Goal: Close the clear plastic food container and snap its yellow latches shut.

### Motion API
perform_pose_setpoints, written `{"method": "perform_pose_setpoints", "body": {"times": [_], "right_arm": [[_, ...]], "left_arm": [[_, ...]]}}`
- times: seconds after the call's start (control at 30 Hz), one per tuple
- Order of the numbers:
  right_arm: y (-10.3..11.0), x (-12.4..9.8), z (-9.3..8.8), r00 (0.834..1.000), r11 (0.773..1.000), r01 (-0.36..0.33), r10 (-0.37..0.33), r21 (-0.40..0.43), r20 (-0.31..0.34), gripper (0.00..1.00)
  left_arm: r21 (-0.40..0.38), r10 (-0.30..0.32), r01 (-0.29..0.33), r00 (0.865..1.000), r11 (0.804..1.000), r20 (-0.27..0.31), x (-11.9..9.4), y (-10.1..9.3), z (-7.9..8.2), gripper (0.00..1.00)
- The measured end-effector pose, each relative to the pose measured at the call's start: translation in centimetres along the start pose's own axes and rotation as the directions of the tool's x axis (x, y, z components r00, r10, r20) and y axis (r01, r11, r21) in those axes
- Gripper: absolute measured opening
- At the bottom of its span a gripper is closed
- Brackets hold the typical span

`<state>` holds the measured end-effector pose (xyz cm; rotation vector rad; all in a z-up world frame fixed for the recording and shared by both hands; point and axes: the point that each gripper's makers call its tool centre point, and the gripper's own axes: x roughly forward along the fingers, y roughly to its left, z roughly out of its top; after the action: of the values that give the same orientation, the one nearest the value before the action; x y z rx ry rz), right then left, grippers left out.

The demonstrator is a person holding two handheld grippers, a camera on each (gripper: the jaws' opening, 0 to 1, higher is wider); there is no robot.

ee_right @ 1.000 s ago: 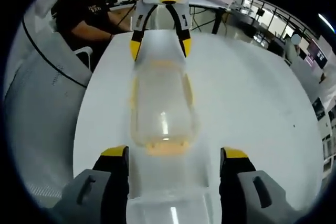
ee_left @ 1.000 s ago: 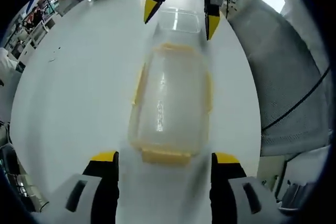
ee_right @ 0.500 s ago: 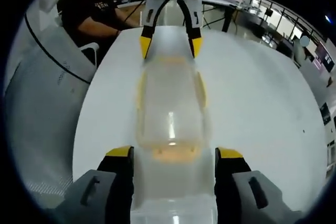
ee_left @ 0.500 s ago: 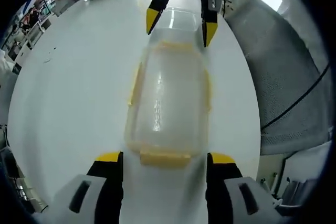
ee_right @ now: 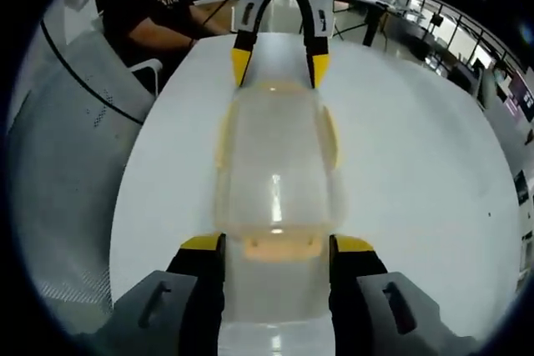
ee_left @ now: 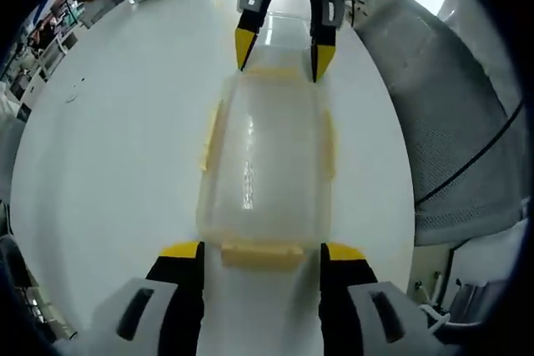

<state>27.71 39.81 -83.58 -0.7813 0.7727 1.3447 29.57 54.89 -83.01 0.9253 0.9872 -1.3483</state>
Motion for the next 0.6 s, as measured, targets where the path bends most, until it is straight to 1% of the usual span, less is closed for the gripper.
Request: {"method": "perform_pose_setpoints", "body": {"times": [0.07, 0.33, 0.47, 0.53, 0.6], "right_arm": [[-0.01, 0.08, -0.08, 1.0, 1.0, -0.002, 0.002, 0.005, -0.005, 0.46], [0.02, 0.37, -0.31, 1.0, 1.0, -0.006, 0.006, -0.005, -0.016, 0.43], [-0.03, 0.45, -0.41, 1.0, 1.0, -0.008, 0.008, -0.008, -0.021, 0.41], [-0.06, 0.43, -0.44, 1.0, 1.0, -0.007, 0.007, -0.006, -0.021, 0.4], [-0.13, 0.4, -0.44, 1.0, 1.0, -0.004, 0.003, -0.007, -0.021, 0.37]], "left_arm": [[-0.002, -0.007, 0.007, 1.0, 1.0, 0.001, 0.08, -0.11, 0.02, 0.47], [-0.002, -0.009, 0.009, 1.0, 1.0, -0.005, 0.21, -0.06, -0.1, 0.46], [0.013, 0.0, 0.001, 1.0, 1.0, -0.01, 0.2, 0.1, -0.24, 0.41], [0.007, -0.003, 0.003, 1.0, 1.0, -0.008, 0.15, 0.05, -0.26, 0.4], [0.01, -0.003, 0.003, 1.0, 1.0, -0.008, 0.12, 0.01, -0.29, 0.38]]}}
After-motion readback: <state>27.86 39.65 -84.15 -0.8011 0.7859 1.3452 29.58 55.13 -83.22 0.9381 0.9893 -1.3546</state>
